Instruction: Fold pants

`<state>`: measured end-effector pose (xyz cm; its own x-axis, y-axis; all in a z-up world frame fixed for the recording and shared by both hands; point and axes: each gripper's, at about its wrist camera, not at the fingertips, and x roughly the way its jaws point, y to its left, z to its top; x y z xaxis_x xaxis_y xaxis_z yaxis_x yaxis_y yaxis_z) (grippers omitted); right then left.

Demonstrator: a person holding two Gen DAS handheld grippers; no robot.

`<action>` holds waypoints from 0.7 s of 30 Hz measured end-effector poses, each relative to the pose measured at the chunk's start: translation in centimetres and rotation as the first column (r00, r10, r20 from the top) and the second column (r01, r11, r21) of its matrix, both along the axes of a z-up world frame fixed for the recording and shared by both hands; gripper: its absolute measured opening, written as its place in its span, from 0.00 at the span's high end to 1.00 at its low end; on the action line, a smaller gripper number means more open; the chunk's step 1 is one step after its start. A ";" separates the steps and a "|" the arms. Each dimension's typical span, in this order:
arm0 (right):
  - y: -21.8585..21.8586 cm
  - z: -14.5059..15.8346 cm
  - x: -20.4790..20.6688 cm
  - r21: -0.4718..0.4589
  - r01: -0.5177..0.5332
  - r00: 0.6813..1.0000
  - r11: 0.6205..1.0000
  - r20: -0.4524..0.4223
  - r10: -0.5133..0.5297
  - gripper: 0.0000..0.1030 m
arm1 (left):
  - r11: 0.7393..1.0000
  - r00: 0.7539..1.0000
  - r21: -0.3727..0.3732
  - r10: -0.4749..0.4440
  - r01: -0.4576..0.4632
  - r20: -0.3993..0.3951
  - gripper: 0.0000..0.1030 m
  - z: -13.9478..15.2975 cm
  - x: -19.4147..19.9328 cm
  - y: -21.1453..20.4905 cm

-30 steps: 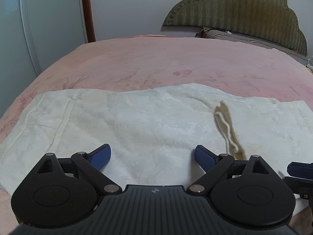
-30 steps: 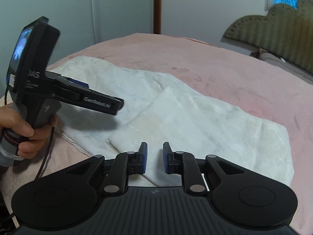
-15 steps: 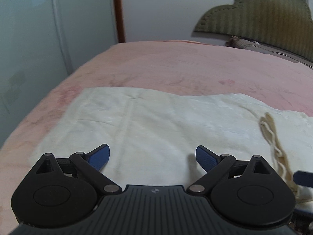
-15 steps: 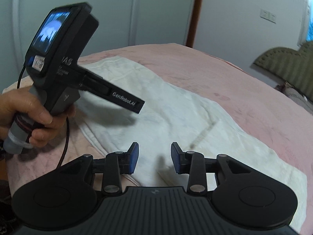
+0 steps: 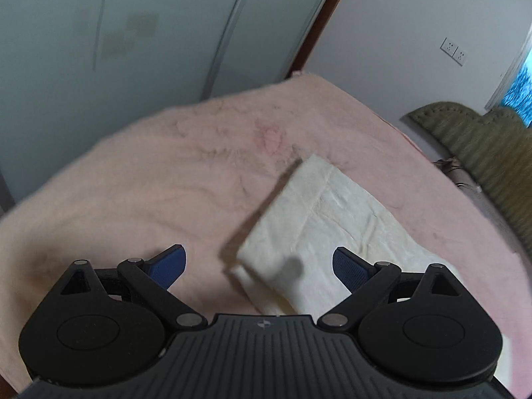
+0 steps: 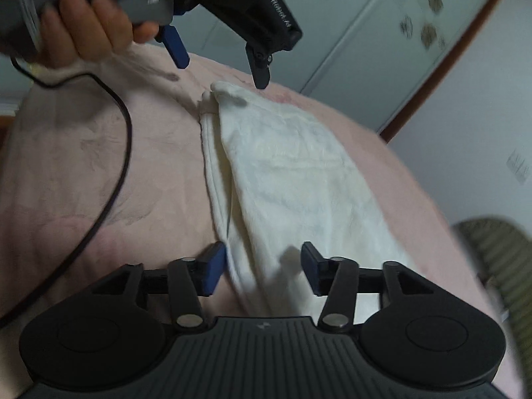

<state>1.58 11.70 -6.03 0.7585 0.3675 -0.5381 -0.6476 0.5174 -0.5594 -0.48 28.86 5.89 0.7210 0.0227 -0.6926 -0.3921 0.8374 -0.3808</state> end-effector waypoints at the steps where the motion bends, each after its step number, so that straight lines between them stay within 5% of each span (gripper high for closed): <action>1: 0.7 -0.3 0.0 -0.024 -0.007 0.999 1.000 0.041 0.008 0.42 | 0.999 1.000 -0.051 -0.018 0.018 -0.007 0.06 -0.3 -0.1 0.2; 6: 4.0 -1.7 0.6 -0.102 -0.045 0.978 0.994 0.197 0.065 0.44 | 0.955 0.995 -0.283 -0.096 0.086 -0.023 0.06 -2.3 0.6 0.8; 7: 4.5 -1.8 1.0 -0.105 -0.055 0.977 0.993 0.200 0.076 0.58 | 0.943 0.995 -0.324 -0.097 0.083 -0.027 0.06 -2.9 0.8 0.9; 8: 4.7 -1.7 1.5 -0.089 -0.060 0.980 0.994 0.183 0.076 0.75 | 0.931 0.995 -0.358 -0.093 0.076 -0.028 0.05 -3.3 1.0 1.0; 9: 4.7 -1.4 2.0 -0.058 -0.066 0.985 0.996 0.155 0.074 0.80 | 0.922 0.996 -0.382 -0.083 0.067 -0.025 0.04 -3.6 1.1 1.1; 12: 3.7 -0.2 2.7 0.041 -0.058 0.992 0.997 0.111 0.053 0.84 | 0.892 0.998 -0.448 -0.069 0.062 -0.001 0.01 -4.0 1.3 0.9; 16: 1.5 2.6 4.3 0.218 -0.012 1.000 0.976 -0.002 0.013 0.85 | 0.800 0.998 -0.596 -0.053 0.070 0.046 0.01 -5.6 4.0 0.8; 21: 0.3 4.1 5.8 0.267 -0.031 0.983 0.963 -0.168 0.078 0.83 | 0.811 0.997 -0.584 0.034 0.009 0.063 0.02 -6.0 6.4 0.5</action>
<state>7.41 11.96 -1.93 0.6359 0.5518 -0.5396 -0.7544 0.5919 -0.2837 5.95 29.40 -0.08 0.7684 -0.3610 -0.5283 -0.3567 0.4439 -0.8220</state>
